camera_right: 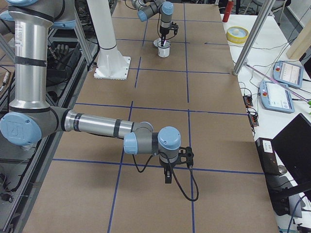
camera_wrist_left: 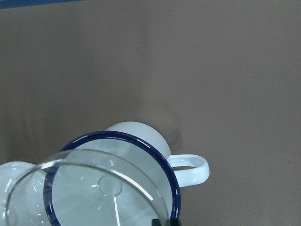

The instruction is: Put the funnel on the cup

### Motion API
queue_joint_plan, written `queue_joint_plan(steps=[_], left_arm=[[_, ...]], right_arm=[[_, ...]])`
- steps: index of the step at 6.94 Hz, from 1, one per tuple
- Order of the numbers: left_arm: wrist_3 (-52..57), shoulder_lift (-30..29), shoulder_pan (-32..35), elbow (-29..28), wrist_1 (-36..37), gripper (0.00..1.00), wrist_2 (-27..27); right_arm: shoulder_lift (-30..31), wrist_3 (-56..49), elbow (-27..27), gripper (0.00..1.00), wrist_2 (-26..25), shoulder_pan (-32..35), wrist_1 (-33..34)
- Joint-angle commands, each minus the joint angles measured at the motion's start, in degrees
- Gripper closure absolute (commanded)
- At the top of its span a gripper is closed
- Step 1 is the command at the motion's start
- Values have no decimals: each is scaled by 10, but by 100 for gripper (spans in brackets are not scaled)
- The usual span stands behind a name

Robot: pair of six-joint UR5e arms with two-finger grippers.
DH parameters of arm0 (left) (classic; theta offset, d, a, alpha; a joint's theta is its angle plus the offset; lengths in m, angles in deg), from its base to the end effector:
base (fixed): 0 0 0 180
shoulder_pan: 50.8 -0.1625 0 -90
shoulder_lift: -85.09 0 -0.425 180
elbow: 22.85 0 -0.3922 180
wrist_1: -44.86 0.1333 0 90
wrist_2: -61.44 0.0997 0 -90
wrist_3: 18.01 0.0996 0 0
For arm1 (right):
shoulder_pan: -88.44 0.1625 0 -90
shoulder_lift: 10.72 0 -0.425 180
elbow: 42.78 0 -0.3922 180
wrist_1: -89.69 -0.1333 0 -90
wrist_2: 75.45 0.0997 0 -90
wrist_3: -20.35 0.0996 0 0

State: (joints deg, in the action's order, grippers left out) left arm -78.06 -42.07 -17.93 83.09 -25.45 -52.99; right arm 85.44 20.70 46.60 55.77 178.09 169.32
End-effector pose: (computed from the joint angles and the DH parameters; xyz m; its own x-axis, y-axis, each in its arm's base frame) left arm 0.4753 -0.4168 0.2084 0.7587 0.0509 -0.6495 -0.0876 0.9959 -0.0242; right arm 0.0649 -0.4485 0.6999 0.7519 -0.0398 0.6580 0.0015 0.9983 0.0586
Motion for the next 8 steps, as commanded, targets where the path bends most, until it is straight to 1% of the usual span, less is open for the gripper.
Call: queue_joint_plan(steps=[1,2,3,4,5,6,7,8], left_arm=[[-1,1,1,7,1,18,0],[2,2,3,26,0,0,2],[34,25,31,57,-25,0,3],[122,84,92,81,-99,0,-7],[202,136,147,77,-153,0,-46],[328,194,221,74,-183,0,-83],[442,239,291,59,-187,0,-116],[555,289,380,21,-189,0,-139]], right_arm=[[0,0,0,0,0,0,0],[0,0,0,0,0,0,0],[0,0,0,0,0,0,0],[0,0,0,0,0,0,0],[0,0,0,0,0,0,0],[0,0,0,0,0,0,0],[0,0,0,0,0,0,0],[0,0,0,0,0,0,0]])
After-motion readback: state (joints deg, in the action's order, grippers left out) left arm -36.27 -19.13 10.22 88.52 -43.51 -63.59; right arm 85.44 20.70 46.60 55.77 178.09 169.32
